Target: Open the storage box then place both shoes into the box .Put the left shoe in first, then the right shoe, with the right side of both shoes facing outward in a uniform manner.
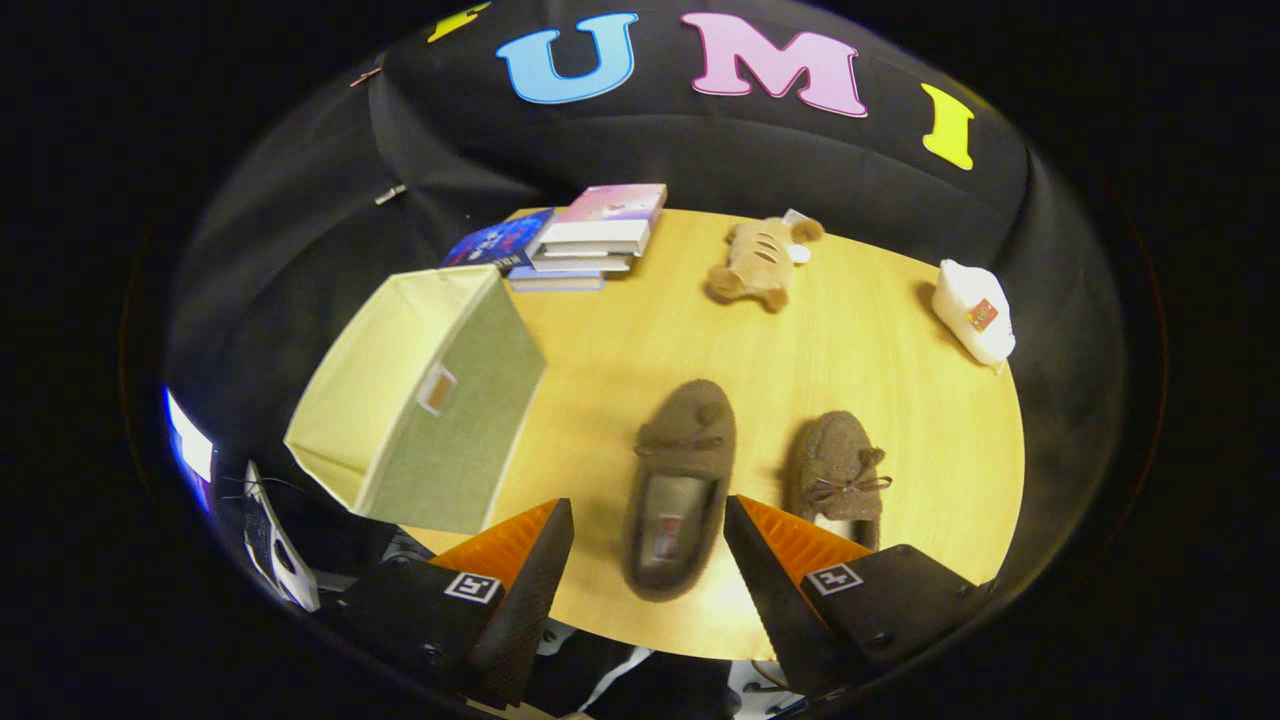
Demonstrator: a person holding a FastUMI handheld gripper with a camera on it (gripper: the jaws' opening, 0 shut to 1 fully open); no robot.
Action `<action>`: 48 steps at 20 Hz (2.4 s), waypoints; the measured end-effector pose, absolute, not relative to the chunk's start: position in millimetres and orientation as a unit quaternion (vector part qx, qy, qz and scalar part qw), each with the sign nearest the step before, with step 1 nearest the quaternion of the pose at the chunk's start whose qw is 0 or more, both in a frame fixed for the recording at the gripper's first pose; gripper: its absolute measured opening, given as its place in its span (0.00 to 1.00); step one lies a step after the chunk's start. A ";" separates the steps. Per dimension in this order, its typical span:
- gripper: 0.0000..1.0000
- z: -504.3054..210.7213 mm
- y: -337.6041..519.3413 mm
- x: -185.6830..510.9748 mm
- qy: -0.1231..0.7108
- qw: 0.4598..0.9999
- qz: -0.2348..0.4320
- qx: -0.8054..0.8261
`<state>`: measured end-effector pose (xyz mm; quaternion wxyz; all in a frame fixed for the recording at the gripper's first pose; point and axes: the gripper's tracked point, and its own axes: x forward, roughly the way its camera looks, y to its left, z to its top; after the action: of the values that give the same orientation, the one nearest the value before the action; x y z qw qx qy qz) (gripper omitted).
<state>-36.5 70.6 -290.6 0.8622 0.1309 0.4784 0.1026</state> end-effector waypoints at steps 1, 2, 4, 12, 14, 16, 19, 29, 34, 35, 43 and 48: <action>0.94 -302.2 65.0 -39.3 0.488 0.859 0.095 0.126; 0.94 -314.5 61.8 -40.9 0.497 0.855 0.089 0.123; 0.92 -333.3 58.6 -41.0 0.509 0.848 0.082 0.121; 0.84 -390.7 61.9 -15.1 0.540 0.828 0.055 0.138; 0.73 -398.0 69.3 -7.8 0.546 0.824 0.056 0.137; 0.62 -404.8 74.0 -3.3 0.551 0.822 0.054 0.137; 0.27 -417.9 70.8 -13.0 0.573 0.810 0.043 0.121; 0.06 -393.8 67.3 -11.0 0.545 0.812 0.028 0.206; 0.06 -365.7 67.6 -8.4 0.531 0.816 0.023 0.227; 0.06 -359.0 68.3 -7.2 0.529 0.816 0.023 0.232; 0.06 -268.8 94.4 15.0 0.491 0.826 0.050 0.271; 0.06 -198.7 132.0 39.5 0.456 0.831 0.087 0.306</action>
<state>39.5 132.0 -198.7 0.8312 0.3058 0.4562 0.0866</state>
